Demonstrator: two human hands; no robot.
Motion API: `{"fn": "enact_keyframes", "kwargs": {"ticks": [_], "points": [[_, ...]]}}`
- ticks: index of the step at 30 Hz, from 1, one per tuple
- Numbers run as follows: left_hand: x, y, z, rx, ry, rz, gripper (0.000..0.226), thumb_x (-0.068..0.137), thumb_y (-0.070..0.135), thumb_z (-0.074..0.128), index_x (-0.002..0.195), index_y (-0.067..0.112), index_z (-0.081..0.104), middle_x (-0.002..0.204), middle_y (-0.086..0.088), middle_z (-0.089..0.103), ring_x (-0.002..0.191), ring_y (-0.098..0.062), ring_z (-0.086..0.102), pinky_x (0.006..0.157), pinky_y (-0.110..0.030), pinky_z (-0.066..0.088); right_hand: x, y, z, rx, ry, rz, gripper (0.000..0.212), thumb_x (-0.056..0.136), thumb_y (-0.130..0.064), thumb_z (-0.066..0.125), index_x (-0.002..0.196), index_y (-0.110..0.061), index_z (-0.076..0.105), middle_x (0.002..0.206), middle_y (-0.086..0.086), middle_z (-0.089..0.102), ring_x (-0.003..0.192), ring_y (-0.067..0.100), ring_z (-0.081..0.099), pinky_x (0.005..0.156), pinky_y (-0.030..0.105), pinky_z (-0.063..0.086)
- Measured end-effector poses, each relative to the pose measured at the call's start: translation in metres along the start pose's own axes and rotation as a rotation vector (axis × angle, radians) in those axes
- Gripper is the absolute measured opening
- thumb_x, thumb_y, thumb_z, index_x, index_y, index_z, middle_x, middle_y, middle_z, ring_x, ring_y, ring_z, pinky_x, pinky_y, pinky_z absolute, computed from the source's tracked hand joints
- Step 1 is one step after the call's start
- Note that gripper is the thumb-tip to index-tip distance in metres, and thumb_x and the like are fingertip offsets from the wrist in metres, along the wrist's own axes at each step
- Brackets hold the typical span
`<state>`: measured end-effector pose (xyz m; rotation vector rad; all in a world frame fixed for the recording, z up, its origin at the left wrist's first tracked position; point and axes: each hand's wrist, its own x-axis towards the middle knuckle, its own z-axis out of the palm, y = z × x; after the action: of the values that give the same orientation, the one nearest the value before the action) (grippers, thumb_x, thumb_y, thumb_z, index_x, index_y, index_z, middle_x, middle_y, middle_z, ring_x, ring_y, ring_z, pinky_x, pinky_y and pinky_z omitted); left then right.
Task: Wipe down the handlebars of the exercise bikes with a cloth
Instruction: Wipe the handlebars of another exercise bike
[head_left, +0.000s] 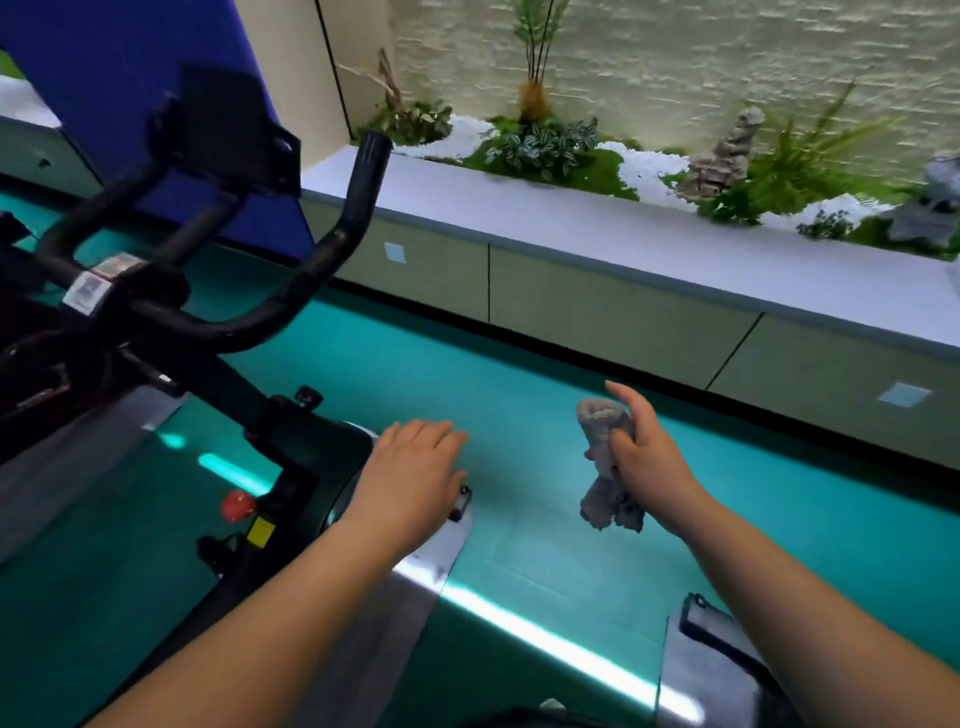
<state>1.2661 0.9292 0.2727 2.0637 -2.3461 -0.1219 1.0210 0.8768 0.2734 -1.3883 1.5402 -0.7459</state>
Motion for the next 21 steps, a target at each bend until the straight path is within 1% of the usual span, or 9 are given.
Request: {"fn": "enact_keyframes", "kwargs": {"ticks": [1, 3, 5, 7, 10, 13, 17, 21], "points": [[-0.009, -0.008, 0.0, 0.002, 0.005, -0.012, 0.051, 0.098, 0.044, 0.039, 0.146, 0.026, 0.031, 0.151, 0.007, 0.033, 0.138, -0.016, 0.028, 0.117, -0.038, 0.015, -0.004, -0.005, 0.009, -0.014, -0.01, -0.018, 0.052, 0.095, -0.005, 0.034, 0.138, -0.034, 0.037, 0.11, 0.003, 0.061, 0.079, 0.016, 0.071, 0.06, 0.028, 0.051], [-0.025, -0.025, -0.002, 0.003, 0.02, -0.03, 0.051, 0.098, 0.045, 0.038, 0.146, 0.027, 0.03, 0.15, 0.007, 0.033, 0.138, -0.016, 0.027, 0.117, -0.038, 0.015, -0.013, -0.015, 0.027, -0.028, -0.009, -0.043, 0.05, 0.096, -0.007, 0.034, 0.136, -0.037, 0.038, 0.102, 0.003, 0.064, 0.077, 0.014, 0.071, 0.057, 0.028, 0.05], [-0.042, -0.042, -0.004, 0.005, 0.029, -0.044, 0.051, 0.098, 0.046, 0.038, 0.146, 0.028, 0.031, 0.15, 0.008, 0.034, 0.138, -0.016, 0.027, 0.117, -0.038, 0.014, -0.022, -0.023, 0.047, -0.028, 0.002, -0.063, 0.044, 0.097, -0.011, 0.038, 0.132, -0.038, 0.042, 0.1, 0.005, 0.066, 0.076, 0.015, 0.072, 0.064, 0.034, 0.053], [-0.057, -0.06, -0.007, -0.003, 0.026, -0.054, 0.052, 0.098, 0.046, 0.038, 0.146, 0.029, 0.031, 0.151, 0.008, 0.033, 0.139, -0.016, 0.027, 0.118, -0.039, 0.015, -0.032, -0.028, 0.068, -0.028, 0.003, -0.077, 0.037, 0.097, -0.02, 0.046, 0.129, -0.039, 0.045, 0.107, 0.005, 0.065, 0.077, 0.018, 0.072, 0.075, 0.039, 0.056], [-0.08, -0.089, -0.011, -0.013, 0.029, -0.056, 0.052, 0.097, 0.046, 0.038, 0.146, 0.03, 0.031, 0.151, 0.01, 0.033, 0.139, -0.015, 0.026, 0.118, -0.039, 0.015, -0.05, -0.036, 0.098, -0.012, 0.02, -0.073, 0.032, 0.093, -0.03, 0.057, 0.123, -0.042, 0.052, 0.111, 0.002, 0.065, 0.089, 0.023, 0.069, 0.086, 0.041, 0.054], [-0.102, -0.119, -0.017, -0.023, 0.037, -0.05, 0.051, 0.098, 0.045, 0.037, 0.146, 0.03, 0.03, 0.151, 0.01, 0.032, 0.139, -0.015, 0.025, 0.118, -0.037, 0.013, -0.066, -0.047, 0.127, 0.016, 0.076, -0.094, 0.028, 0.09, -0.028, 0.063, 0.115, -0.04, 0.058, 0.111, -0.002, 0.067, 0.096, 0.022, 0.067, 0.091, 0.04, 0.052], [-0.122, -0.151, -0.026, -0.032, 0.053, -0.012, 0.05, 0.098, 0.043, 0.04, 0.145, 0.028, 0.033, 0.151, 0.009, 0.034, 0.139, -0.015, 0.027, 0.117, -0.036, 0.014, -0.082, -0.062, 0.161, 0.053, 0.138, -0.105, 0.027, 0.09, -0.026, 0.063, 0.115, -0.034, 0.061, 0.11, -0.002, 0.068, 0.098, 0.022, 0.065, 0.093, 0.039, 0.051], [-0.128, -0.174, -0.032, -0.045, 0.073, 0.022, 0.05, 0.097, 0.042, 0.042, 0.144, 0.027, 0.035, 0.15, 0.008, 0.036, 0.138, -0.015, 0.028, 0.116, -0.036, 0.014, -0.088, -0.077, 0.185, 0.074, 0.184, -0.114, 0.026, 0.09, -0.025, 0.063, 0.114, -0.034, 0.062, 0.109, -0.004, 0.068, 0.098, 0.022, 0.065, 0.094, 0.039, 0.05]]}}
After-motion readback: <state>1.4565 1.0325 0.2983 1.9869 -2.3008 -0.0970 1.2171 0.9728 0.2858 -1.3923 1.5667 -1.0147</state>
